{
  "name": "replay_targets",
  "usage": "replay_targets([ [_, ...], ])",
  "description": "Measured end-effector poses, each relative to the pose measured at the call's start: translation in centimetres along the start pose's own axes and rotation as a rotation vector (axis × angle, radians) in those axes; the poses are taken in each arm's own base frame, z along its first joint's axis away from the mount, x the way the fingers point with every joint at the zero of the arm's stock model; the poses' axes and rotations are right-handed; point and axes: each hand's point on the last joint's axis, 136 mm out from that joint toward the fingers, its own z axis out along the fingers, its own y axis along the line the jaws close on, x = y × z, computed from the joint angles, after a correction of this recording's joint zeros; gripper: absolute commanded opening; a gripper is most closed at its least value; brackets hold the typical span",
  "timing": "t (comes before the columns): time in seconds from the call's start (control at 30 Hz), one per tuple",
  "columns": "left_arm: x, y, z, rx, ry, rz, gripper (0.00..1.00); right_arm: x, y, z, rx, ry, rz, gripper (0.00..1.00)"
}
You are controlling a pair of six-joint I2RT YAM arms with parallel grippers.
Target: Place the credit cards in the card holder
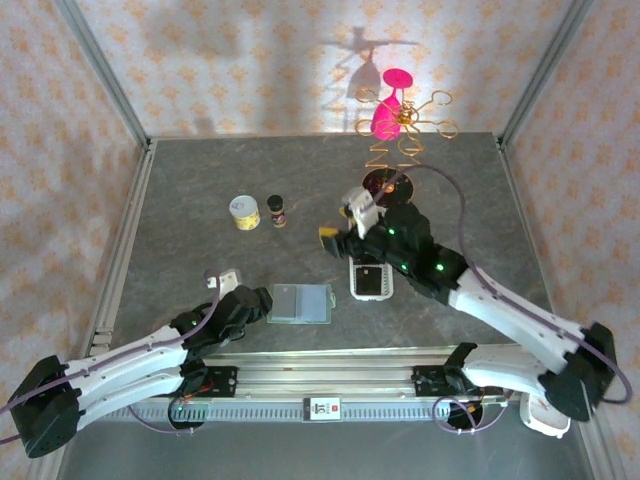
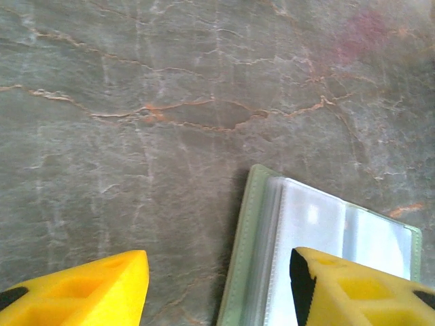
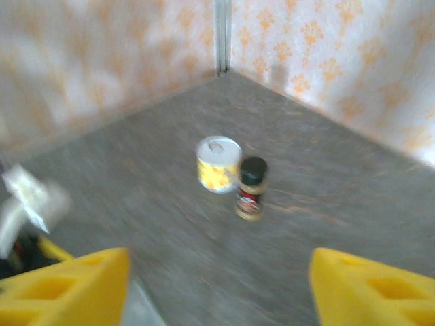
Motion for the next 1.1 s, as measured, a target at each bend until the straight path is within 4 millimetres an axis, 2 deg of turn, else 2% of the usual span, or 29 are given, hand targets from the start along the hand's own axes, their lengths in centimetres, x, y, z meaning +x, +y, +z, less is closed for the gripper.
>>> replay_targets([
  [0.1,0.1,-0.4,0.1,0.01,0.011,0.018,0.59,4.3,-0.2,-1.5,0.022,0.111,-0.335,0.82],
  [0.2,0.1,-0.7,0.2,0.019,0.012,0.025,0.6,8.7,-2.0,-1.7,0.032,0.271,-0.518,0.83],
  [0.27,0.2,-0.9,0.2,0.028,0.015,0.03,0.63,10.7,-3.9,-1.9,0.048,0.362,-0.583,0.83],
  [0.33,0.2,-1.2,0.3,0.037,0.019,0.038,0.75,12.2,-5.8,-2.1,0.066,0.432,-0.634,0.84],
  [0.4,0.3,-1.3,0.3,0.041,0.022,0.041,0.8,13.6,-7.4,-2.2,0.077,0.495,-0.681,0.84],
  [0.5,0.2,-1.4,0.2,0.042,0.023,0.053,0.87,16.0,-8.5,-1.9,0.056,0.577,-0.728,0.84],
  [0.57,0.0,-1.7,0.1,0.047,0.02,0.056,0.88,17.5,-8.8,-1.7,0.033,0.615,-0.751,0.84],
  [0.67,-0.3,-2.1,-0.2,0.063,0.011,0.049,0.89,18.7,-9.0,-1.2,0.012,0.636,-0.782,0.82],
  [0.97,-0.4,-2.1,-0.3,0.066,0.008,0.046,0.88,19.4,-8.9,0.6,-0.029,0.614,-0.823,0.77],
  [1.1,-0.4,-2.1,-0.3,0.066,0.008,0.047,0.88,20.5,-8.4,1.2,-0.075,0.62,-0.816,0.77],
])
